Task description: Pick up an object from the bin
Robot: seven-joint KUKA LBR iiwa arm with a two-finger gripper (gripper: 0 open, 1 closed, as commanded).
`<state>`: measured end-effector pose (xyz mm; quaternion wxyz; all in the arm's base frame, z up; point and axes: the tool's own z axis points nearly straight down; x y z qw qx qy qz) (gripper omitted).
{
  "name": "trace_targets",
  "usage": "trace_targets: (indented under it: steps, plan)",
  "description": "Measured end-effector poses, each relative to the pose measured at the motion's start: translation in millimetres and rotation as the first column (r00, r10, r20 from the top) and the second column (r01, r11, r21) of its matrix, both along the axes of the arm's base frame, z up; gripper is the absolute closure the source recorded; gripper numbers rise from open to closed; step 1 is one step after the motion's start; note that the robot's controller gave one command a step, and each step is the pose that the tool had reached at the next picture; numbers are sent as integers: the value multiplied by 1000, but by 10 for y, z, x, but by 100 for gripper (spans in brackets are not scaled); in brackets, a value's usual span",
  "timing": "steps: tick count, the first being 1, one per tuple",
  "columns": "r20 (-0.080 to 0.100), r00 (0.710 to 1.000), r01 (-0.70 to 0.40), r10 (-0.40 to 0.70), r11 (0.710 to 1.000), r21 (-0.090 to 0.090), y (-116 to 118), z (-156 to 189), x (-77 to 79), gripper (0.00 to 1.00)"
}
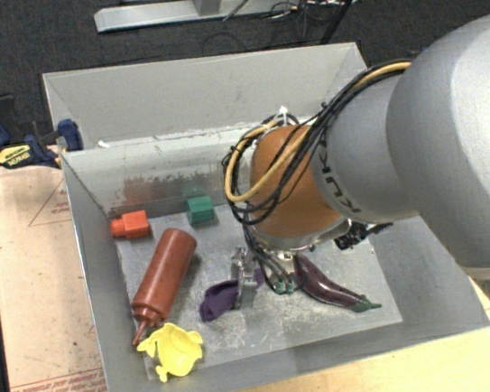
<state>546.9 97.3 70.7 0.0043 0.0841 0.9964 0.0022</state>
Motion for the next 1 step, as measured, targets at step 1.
trace_targets:
  steps: [1]
  plan:
    - [0,1000,0,0,1000,0,-1,0,-1,100]
